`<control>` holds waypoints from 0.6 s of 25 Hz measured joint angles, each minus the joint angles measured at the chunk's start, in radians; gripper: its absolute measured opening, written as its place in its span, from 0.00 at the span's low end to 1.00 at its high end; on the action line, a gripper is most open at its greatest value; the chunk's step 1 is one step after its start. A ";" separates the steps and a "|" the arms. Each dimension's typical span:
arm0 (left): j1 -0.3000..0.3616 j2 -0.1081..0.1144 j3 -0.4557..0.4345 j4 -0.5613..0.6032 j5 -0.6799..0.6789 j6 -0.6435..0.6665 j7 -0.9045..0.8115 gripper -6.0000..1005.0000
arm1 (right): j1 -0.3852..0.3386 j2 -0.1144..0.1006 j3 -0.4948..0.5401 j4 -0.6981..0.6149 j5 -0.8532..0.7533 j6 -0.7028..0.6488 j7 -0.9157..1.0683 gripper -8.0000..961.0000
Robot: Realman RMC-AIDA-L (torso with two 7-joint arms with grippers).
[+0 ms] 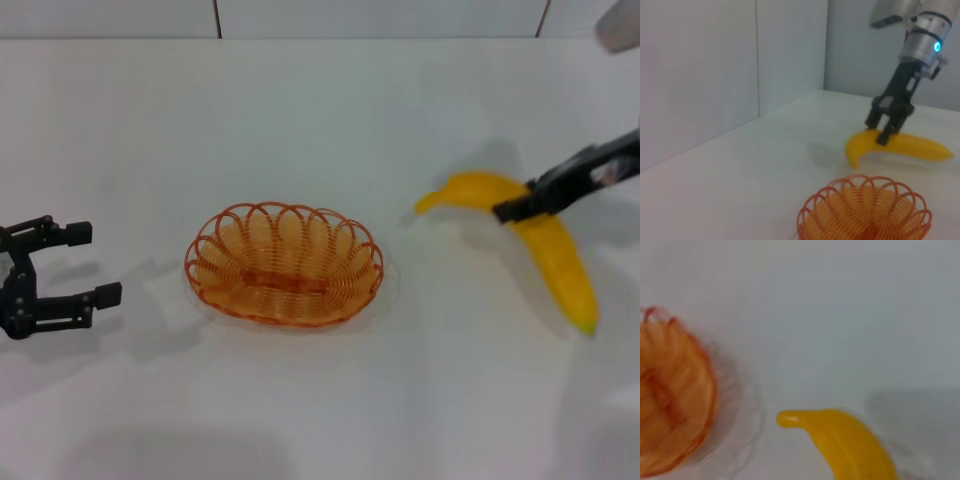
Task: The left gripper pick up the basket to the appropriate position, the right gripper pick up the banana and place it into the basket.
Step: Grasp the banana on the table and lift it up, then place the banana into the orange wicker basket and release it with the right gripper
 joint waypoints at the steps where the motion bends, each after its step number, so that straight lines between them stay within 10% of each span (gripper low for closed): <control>1: 0.001 0.000 0.000 0.000 0.000 0.000 0.000 0.87 | -0.003 0.000 0.014 -0.029 -0.003 -0.003 -0.001 0.57; 15: 0.010 0.003 0.000 0.000 -0.013 0.001 0.000 0.87 | -0.208 0.007 -0.001 -0.445 0.678 -0.267 -0.200 0.58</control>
